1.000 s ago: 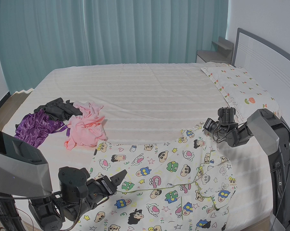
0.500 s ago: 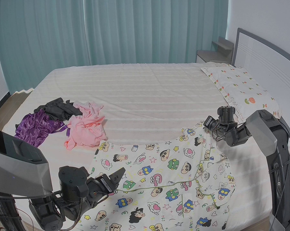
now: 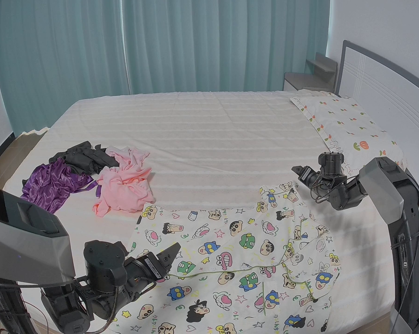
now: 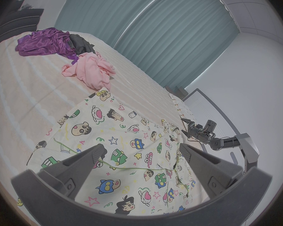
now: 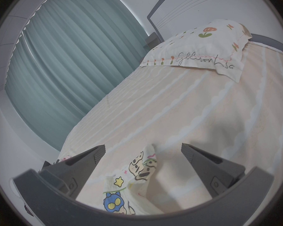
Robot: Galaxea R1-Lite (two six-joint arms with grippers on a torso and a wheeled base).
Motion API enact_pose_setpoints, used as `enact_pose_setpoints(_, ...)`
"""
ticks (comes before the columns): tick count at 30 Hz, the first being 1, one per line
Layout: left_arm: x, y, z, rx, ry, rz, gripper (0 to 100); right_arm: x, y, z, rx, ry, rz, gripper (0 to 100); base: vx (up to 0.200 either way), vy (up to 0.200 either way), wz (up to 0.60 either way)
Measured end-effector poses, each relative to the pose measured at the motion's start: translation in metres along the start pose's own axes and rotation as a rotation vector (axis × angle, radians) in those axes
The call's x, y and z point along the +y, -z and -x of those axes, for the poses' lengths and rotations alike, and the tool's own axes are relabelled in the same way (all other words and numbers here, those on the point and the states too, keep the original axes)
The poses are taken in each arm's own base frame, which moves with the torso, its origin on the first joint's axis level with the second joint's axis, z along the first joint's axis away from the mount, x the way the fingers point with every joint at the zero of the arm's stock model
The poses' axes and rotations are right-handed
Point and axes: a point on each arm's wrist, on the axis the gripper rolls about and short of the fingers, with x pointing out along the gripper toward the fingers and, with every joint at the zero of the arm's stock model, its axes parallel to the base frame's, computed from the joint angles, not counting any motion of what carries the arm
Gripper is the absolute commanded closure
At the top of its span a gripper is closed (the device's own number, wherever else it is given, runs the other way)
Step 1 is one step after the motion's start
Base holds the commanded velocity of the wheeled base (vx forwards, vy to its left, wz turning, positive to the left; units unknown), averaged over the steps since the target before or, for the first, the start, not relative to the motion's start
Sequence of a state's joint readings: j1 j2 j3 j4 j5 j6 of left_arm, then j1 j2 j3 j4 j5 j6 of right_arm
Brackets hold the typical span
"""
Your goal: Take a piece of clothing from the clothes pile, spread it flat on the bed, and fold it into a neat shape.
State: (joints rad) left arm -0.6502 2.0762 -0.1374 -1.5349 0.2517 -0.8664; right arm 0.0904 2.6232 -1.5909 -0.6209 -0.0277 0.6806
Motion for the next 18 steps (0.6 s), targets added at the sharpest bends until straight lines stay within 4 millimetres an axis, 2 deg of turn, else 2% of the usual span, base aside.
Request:
enact_pose_setpoints(3, 0.000, 0.000, 0.001, -0.001, 0.001, 0.000, 0, 0.000, -0.001, 0.011, 0.016, 0.012, 0.001, 0, -0.200, 0.000, 0.00)
enact_pose_setpoints(8, 0.000, -0.001, 0.004, 0.001, 0.001, 0.000, 0, -0.006, 0.002, 0.041, 0.071, 0.047, 0.005, 0, -0.200, 0.000, 0.00)
enact_pose_setpoints(18, 0.006, -0.005, 0.018, 0.027, -0.001, -0.004, 0, -0.021, 0.017, 0.136, 0.185, 0.053, 0.024, 0, -0.200, 0.000, 0.00)
